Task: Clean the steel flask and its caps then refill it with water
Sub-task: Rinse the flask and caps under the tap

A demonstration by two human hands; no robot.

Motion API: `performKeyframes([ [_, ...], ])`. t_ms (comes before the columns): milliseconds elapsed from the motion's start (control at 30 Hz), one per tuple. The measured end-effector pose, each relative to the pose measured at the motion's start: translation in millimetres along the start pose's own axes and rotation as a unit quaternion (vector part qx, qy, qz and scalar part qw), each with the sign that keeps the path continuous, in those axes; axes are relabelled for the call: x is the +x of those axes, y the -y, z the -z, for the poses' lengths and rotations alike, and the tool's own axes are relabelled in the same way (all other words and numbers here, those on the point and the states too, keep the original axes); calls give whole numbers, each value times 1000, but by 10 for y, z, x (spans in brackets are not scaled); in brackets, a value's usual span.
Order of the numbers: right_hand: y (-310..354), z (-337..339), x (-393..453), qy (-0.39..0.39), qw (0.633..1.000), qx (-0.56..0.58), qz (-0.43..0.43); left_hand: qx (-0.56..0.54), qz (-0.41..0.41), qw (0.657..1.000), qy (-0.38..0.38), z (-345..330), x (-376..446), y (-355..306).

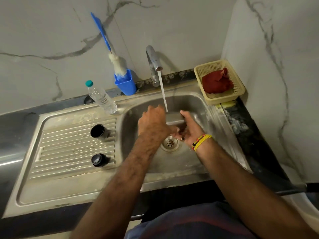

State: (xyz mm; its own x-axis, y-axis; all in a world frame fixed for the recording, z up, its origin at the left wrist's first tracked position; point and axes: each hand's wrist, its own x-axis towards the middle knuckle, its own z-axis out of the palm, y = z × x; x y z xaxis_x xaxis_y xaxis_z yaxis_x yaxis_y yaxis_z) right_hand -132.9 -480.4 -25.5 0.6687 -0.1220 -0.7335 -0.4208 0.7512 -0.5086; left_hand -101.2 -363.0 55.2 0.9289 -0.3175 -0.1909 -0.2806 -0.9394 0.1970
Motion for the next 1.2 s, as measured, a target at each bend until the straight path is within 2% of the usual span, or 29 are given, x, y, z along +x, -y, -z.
performKeyframes([
  [133,59,-129,-152,-29,976,-134,167,-15,41,998,55,-154,-166,314],
  [233,-41,-293,-216,9,944,-221,243,-129,88,987,50,-278,-285,558],
  [300,-118,-391,-203,40,946,-229,226,-222,124,967,-11,-352,-378,768],
  [400,-338,-569,-97,44,948,-243,202,-347,184,910,-130,-399,-557,1165],
  [467,-522,-702,-25,61,940,-275,194,-391,206,874,-203,-357,-654,1438],
  [600,-978,-1055,-10,117,903,-371,183,-430,235,825,-283,-233,-804,2084],
  [700,-1355,-1284,-26,153,833,-484,220,-425,266,804,-319,-239,-917,2527],
  [833,-1755,-1560,21,179,671,-653,302,-445,305,777,-325,-370,-981,3013],
  [933,-2010,-1720,68,195,567,-728,332,-455,302,780,-304,-412,-987,3266],
  [1033,-2191,-1796,87,175,467,-794,348,-455,288,794,-282,-486,-978,3440],
  [1067,-2228,-1813,105,165,457,-802,347,-455,282,799,-272,-508,-977,3476],
  [1100,-2242,-1822,117,157,464,-800,347,-457,278,803,-262,-511,-973,3492],
  [1200,-2213,-1788,160,142,533,-756,353,-460,261,811,-250,-576,-936,3557],
])
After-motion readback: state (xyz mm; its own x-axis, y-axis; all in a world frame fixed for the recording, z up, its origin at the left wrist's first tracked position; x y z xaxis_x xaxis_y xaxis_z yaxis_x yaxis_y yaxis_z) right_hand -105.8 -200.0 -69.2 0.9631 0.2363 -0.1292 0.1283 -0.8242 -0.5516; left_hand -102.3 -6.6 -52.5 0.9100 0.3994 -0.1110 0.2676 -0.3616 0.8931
